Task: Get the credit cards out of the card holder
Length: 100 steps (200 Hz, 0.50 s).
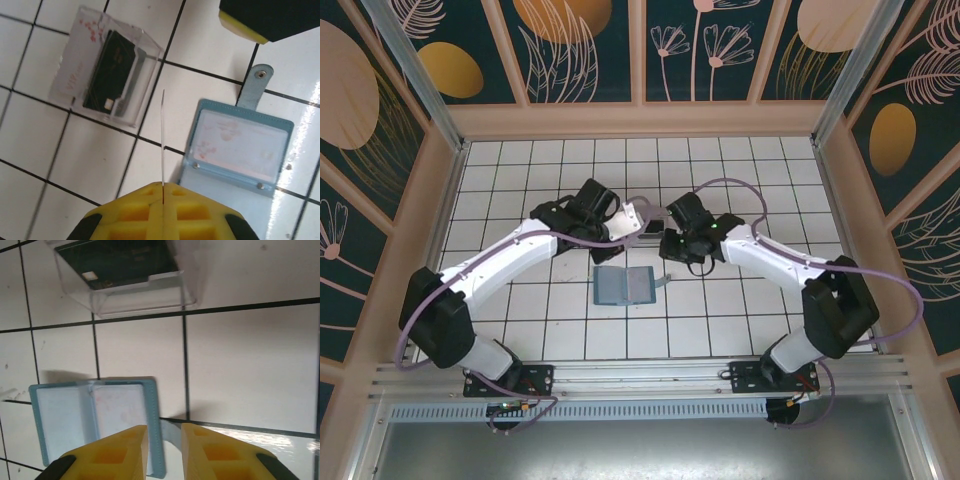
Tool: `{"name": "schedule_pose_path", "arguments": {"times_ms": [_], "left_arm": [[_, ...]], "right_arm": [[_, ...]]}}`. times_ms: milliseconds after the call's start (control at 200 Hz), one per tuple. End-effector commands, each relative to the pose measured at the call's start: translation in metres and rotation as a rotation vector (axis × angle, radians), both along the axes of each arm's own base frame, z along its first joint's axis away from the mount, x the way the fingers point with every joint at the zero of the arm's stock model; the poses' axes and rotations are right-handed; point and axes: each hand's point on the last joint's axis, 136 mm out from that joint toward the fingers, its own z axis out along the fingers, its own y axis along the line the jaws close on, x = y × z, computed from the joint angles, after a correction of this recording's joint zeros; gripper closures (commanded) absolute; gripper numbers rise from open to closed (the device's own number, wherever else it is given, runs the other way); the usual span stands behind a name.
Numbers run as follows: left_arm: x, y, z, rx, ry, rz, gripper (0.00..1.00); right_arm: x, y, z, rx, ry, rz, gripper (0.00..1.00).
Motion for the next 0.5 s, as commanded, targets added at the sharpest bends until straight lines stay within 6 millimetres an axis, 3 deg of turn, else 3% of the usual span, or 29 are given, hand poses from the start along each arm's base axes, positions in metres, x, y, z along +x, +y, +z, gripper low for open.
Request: {"name": "schedule_pose_path", "arguments": {"times_ms": [0,160,180,495], "left_arm": [[0.009,-0.006,0.002,0.073,-0.045,-0.105,1.0],[0.029,-0.018,0.01,0.105,-0.106,-0.17,1.0],[0.032,-0.02,0.001,0.121,-0.094,-0.178,1.0],[0.069,-0.038,-0.001,0.2,-0.132,-0.221,1.0]], "right_arm": [[-0.004,-0.017,0.0,-0.037,-0.01,-0.008,0.75],[-0.004,-0.023,-0.002,-0.026,-0.011,-0.027,0.75],[-0.005,-0.023,-0.003,-0.025,-0.01,-0.028,0.75],[-0.008,-0.031,-0.01,-0.03,0.004,-0.047,0.75]]}}
